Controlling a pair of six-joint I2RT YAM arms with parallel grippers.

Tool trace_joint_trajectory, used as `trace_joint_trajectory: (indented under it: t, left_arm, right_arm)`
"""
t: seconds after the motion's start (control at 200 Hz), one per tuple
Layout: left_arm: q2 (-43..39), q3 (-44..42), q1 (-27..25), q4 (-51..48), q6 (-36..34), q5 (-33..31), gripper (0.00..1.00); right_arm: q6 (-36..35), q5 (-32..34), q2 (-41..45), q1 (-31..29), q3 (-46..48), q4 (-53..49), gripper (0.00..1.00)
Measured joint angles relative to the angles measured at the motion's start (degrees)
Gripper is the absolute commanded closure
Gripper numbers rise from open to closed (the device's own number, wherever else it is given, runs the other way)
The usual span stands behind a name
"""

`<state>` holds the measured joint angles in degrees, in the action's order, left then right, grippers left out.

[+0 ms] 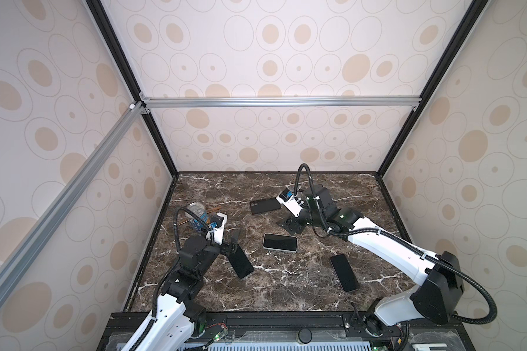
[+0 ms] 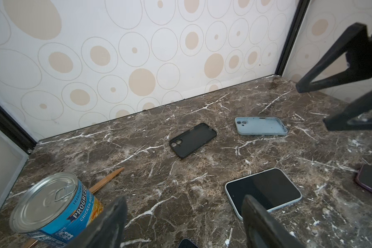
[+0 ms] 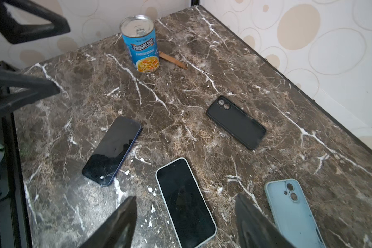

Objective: Put the phone into the phone case
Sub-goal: 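Lower the right gripper onto the white-framed phone and grasp its end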

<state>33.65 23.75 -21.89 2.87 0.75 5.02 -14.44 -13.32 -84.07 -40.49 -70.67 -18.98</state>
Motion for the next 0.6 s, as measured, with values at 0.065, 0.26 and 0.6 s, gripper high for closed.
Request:
trace_joint_trajectory:
  t: [0.065,0.26,0.6]
  left_arm:
    - [-0.3,-0.3,0.0,0.0,-0.2,-0.2,0.06]
    - [-0.3,-0.4,0.0,0.1,-0.2,-0.2,0.01]
    - [2.1,-1.1,0.0,0.4,-0.1,-1.8,0.01]
  right_arm:
    - [-4.6,-2.8,-1.1,0.0,0.0,-1.1,0.23]
    - [-19.2,-9.3,-8.2,0.0,-1.1,-9.8,0.18]
    - [-28.9,-8.3,-20.4,0.0,-7.6,-19.8,0.06]
